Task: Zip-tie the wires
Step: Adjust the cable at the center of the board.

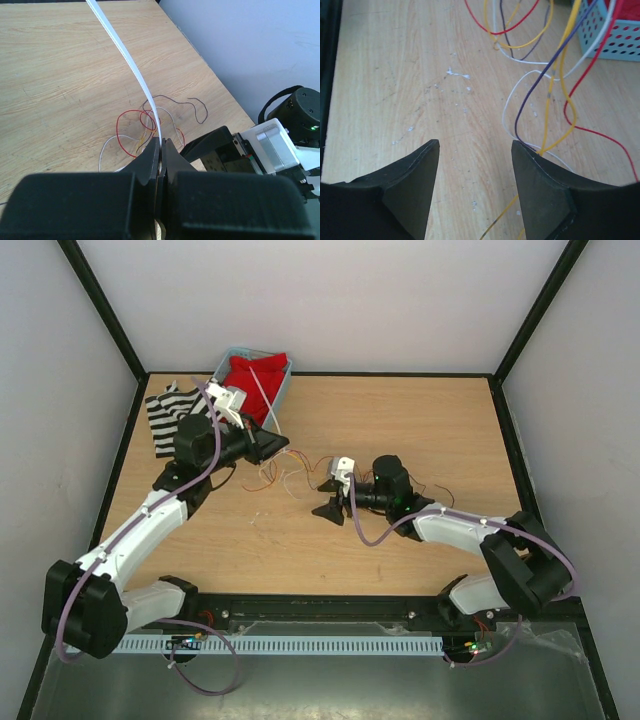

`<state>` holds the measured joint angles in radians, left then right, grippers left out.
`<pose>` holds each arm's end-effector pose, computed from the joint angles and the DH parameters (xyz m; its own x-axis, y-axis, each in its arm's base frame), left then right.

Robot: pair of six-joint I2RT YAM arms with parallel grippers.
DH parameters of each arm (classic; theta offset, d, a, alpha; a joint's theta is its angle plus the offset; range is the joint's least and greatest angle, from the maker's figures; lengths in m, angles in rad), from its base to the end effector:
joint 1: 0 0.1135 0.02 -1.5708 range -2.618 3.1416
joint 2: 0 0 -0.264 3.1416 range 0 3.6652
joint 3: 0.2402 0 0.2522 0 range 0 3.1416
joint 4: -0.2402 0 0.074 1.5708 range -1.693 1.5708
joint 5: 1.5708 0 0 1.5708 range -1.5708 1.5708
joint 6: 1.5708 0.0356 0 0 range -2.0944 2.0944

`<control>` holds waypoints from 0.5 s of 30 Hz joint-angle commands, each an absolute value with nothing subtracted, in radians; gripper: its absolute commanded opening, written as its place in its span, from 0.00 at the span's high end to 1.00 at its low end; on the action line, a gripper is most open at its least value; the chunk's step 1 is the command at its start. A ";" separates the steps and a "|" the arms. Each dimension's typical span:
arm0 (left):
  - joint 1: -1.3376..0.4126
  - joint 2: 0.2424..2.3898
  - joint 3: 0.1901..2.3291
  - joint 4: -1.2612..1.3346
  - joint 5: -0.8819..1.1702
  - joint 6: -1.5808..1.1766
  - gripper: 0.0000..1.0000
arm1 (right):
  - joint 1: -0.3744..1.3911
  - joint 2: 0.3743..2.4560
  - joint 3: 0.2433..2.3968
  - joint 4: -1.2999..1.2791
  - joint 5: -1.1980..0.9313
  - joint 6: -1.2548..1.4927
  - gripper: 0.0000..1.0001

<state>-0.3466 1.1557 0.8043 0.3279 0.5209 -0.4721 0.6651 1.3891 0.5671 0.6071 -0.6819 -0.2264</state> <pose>0.2470 -0.1081 0.3246 -0.3665 -0.2870 -0.8851 0.6691 0.5797 -0.4650 0.2083 0.1919 0.2129 0.0528 -0.1801 -0.9822 -0.9767 0.1955 -0.0883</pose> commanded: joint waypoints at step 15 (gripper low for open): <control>-0.353 1.116 0.815 0.357 0.540 -0.497 1.00 | 0.667 1.511 0.625 0.878 -0.549 -0.193 0.32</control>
